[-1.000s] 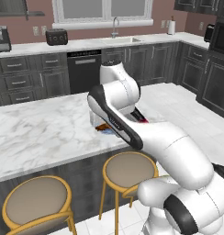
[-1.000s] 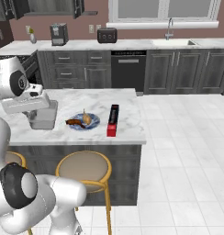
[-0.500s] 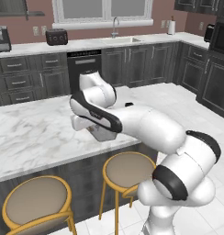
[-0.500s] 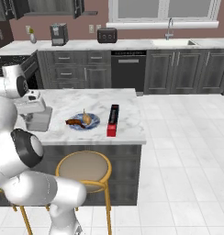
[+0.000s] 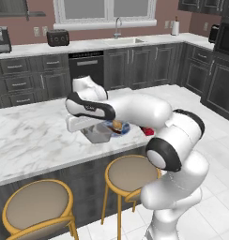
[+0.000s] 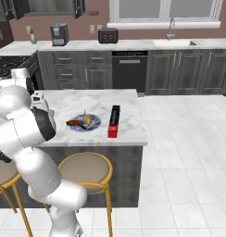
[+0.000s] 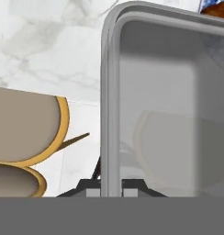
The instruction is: Retrieve the tupperware and aluminum foil from the cabinet and place them on the dining counter near the plate with onion and chicken drumstick to prepare for storing leftovers.
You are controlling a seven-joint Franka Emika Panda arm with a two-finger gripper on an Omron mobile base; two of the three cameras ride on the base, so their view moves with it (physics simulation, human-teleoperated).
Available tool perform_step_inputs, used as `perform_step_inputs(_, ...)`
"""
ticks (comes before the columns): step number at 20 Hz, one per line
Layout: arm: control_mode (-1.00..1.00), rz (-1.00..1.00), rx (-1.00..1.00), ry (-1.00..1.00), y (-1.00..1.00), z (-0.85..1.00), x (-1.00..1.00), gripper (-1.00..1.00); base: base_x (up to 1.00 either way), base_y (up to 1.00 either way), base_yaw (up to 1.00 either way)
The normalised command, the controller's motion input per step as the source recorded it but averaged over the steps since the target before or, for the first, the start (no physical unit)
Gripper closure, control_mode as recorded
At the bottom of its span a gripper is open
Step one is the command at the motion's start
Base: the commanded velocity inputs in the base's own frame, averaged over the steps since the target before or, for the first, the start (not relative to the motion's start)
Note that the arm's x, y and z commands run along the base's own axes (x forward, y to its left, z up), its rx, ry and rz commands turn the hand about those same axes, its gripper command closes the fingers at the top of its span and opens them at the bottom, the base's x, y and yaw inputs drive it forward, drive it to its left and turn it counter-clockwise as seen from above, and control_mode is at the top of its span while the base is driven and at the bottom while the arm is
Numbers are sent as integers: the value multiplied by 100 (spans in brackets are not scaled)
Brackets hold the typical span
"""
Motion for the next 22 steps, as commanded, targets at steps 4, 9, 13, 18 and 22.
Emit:
perform_step_inputs(4, -100, 0, -1, 0, 4, -48, 53, 100, 0, 0, 0)
perform_step_inputs(9, -100, 0, 0, 0, 3, -48, 50, 100, 0, 0, 0)
perform_step_inputs(13, -100, 0, -1, 0, 7, -49, 49, 100, 0, 0, 0)
perform_step_inputs(18, -100, 0, -2, 0, 11, -47, 50, 100, 0, 0, 0)
perform_step_inputs(22, -100, 0, -2, 0, 14, -41, 57, 100, 0, 0, 0)
